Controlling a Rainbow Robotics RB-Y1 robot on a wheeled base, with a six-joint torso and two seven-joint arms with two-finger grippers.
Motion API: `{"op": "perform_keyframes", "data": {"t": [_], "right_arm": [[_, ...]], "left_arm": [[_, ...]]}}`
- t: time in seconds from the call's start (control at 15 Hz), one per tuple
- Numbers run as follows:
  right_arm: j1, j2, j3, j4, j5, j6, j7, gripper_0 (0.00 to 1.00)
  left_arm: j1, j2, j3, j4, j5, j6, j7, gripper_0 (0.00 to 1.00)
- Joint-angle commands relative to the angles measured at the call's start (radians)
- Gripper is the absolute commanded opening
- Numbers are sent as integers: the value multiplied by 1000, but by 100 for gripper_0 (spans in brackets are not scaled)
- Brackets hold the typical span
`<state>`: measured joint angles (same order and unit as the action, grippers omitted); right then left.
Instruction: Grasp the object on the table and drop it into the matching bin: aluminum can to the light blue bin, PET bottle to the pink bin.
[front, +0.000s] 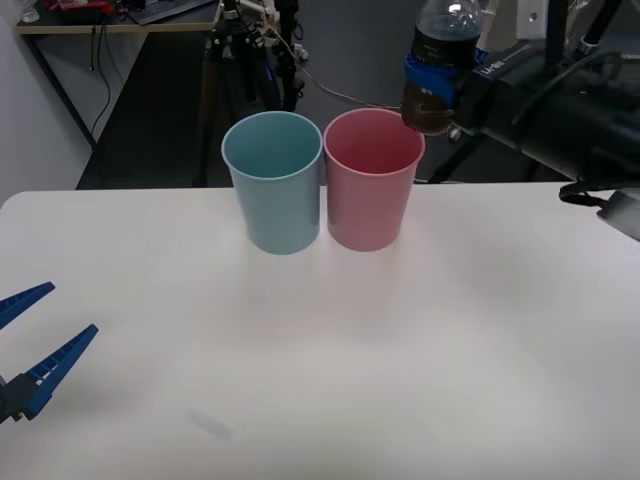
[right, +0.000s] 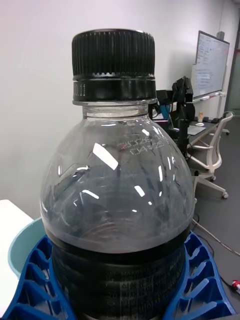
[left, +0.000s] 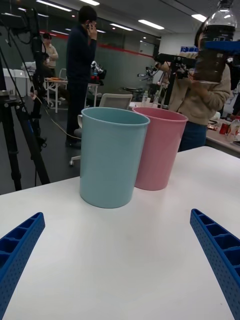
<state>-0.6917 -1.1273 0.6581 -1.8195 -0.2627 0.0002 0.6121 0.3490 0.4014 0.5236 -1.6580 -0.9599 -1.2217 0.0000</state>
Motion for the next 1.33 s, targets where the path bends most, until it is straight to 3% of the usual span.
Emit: {"op": "perform_keyframes", "data": {"t": [0.07,0.6,1.07,1.33], "right_arm": [[-35,64,26,75,25,0,6,0],[-147,261,91,299,114,0,12,0],[-198,366,101,424,183,-2,9,0],[-204,393,101,448,212,0,6,0]], "left_arm": [[0,0,0,0,0,0,0,100],[0,0,0,0,0,0,0,100],[0,0,0,0,0,0,0,100],[0,0,0,0,0,0,0,100]]}}
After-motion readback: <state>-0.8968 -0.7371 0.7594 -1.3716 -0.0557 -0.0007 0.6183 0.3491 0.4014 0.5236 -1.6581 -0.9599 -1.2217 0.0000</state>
